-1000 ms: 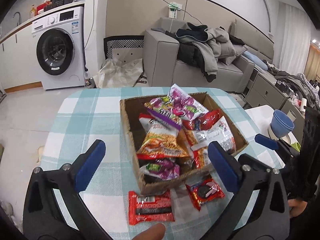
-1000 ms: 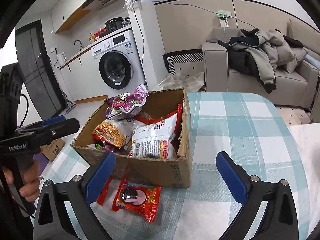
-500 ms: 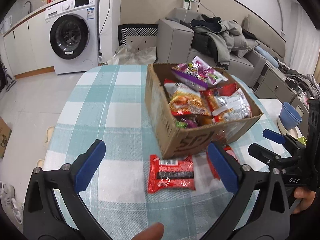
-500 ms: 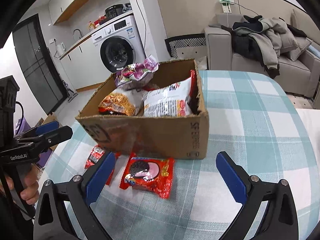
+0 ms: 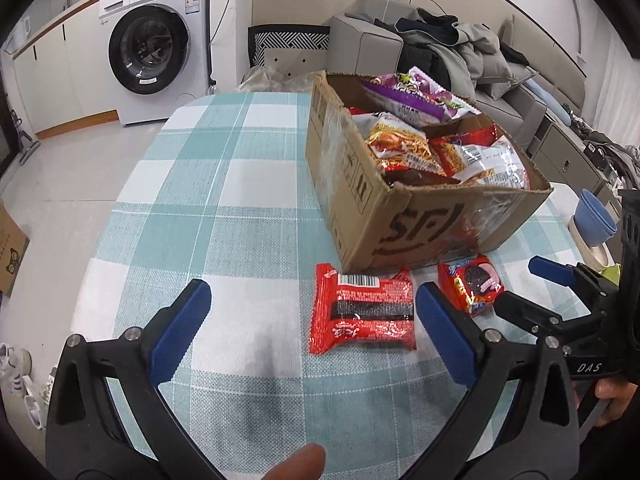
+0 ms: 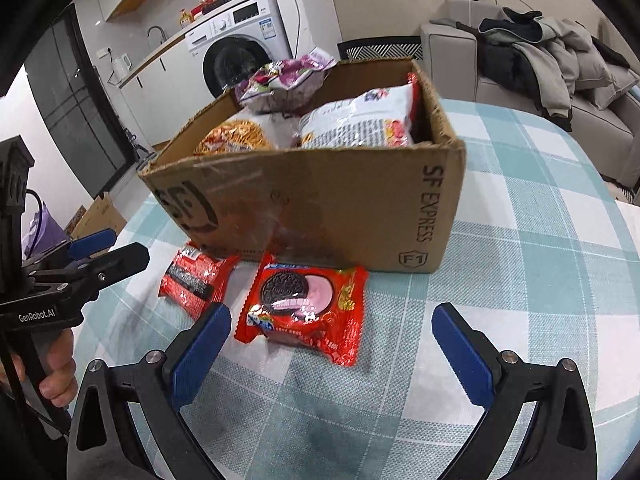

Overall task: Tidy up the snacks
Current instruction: 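Move the left gripper to the red wafer pack while the right gripper approaches the red cookie pack, then close the right gripper on the red cookie pack while the left gripper grasps the red wafer pack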

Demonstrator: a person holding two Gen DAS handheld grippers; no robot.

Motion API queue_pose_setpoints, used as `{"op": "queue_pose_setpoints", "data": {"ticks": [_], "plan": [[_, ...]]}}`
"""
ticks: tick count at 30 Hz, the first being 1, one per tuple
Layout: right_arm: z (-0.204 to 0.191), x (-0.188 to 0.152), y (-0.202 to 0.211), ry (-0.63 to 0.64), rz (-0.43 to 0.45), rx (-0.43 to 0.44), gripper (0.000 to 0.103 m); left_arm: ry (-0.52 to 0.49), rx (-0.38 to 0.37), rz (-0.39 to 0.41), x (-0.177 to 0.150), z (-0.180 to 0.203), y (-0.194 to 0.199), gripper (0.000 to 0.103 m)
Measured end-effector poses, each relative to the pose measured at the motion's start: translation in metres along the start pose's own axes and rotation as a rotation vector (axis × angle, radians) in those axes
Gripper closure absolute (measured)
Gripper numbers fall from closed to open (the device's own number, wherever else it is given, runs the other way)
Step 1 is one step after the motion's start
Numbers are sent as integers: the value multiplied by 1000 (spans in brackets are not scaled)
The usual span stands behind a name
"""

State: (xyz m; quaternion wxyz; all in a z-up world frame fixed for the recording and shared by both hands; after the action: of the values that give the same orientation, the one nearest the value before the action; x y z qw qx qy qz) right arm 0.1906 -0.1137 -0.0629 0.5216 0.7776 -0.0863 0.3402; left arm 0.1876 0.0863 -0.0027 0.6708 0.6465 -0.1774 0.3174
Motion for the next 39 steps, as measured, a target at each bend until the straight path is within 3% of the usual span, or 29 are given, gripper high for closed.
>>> {"op": "queue_pose_setpoints", "data": {"ticks": [12, 16, 23, 25, 26, 27, 30, 35, 39], "plan": [[-20, -6, -26, 51, -62, -14, 1, -25, -12, -58, -10, 2, -21, 1], [-24, -3, -36, 78, -75, -77, 1, -26, -16, -71, -13, 3, -27, 1], [-29, 3, -46, 68, -76, -53, 2, -17, -14, -77, -10, 2, -34, 1], [-31, 4, -48, 69, -73, -44, 9, -14, -8, -74, -10, 1, -34, 1], [-31, 5, -49, 68, -74, -36, 24, -11, -5, -73, -9, 0, -34, 1], [-32, 9, -51, 66, -79, -30, 31, -8, -3, -72, -10, -1, -34, 1], [-37, 4, -48, 75, -76, -10, 41, -4, 3, -77, -9, -1, -34, 1], [-38, -3, -36, 76, -41, 17, 52, -19, 5, -84, -9, 5, -34, 1], [-40, -6, -27, 84, -13, 33, 54, -39, 7, -94, -11, 12, -36, 1]]}}
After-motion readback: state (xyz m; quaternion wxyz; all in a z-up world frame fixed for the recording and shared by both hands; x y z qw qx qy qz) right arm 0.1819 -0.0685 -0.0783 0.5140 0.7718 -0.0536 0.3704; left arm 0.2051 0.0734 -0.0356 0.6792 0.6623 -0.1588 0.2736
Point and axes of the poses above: each gripper's, at about its wrist camera, not at the fingertips, and y roughly against the way its jaws point, z to its right, x to its top, the point moved 1 cm from there along -y, roughly the way its jaws point, and after that the axes turned 1 degree about x, right-handed, at the moved point
